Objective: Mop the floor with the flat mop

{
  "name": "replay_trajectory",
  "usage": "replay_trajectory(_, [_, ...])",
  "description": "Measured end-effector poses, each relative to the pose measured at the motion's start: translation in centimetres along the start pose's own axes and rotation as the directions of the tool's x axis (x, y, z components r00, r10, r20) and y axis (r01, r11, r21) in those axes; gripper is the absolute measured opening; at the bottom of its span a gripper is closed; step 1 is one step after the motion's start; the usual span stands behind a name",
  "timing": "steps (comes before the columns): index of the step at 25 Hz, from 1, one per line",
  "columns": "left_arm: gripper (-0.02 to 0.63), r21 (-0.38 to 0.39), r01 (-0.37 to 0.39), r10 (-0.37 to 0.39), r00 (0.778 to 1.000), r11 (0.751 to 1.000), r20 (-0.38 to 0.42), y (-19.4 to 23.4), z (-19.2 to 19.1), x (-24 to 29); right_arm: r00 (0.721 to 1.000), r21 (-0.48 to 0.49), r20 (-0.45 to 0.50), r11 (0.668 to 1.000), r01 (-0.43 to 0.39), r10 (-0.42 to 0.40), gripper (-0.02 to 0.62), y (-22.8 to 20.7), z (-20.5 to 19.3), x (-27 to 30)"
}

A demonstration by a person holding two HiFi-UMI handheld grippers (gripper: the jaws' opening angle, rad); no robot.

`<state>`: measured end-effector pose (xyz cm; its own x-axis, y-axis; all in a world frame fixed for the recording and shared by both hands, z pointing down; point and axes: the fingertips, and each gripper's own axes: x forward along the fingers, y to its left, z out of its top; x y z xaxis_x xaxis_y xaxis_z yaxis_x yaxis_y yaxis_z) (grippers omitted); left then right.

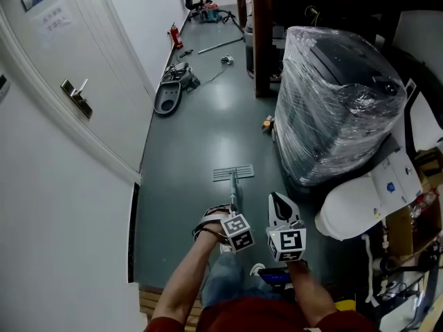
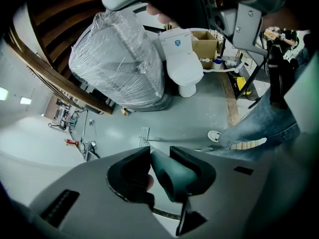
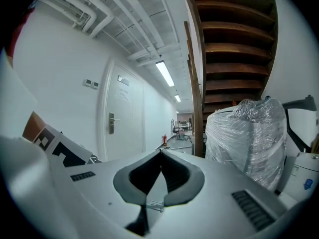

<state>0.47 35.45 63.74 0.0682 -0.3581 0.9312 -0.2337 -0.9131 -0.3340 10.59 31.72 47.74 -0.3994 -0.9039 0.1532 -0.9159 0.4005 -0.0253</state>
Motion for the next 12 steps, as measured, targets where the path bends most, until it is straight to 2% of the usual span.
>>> replay_trajectory(4, [0.135, 0.009, 0.011, -0.011, 1.0, 1.0, -0.003, -1.2, -0.6, -0.6, 1.0, -0.014, -0.016, 1.0, 0.008, -0.008, 0.018, 0.8, 0.0, -1.4])
replay_trajectory(12, [0.135, 0.026, 0.02, -0.02, 1.0, 0.999, 0.019, -0.3, -1.6, -0.5, 0.999, -0.045, -0.004, 0.998, 0.05, -0.05, 0.018, 1.7, 0.4, -1.1])
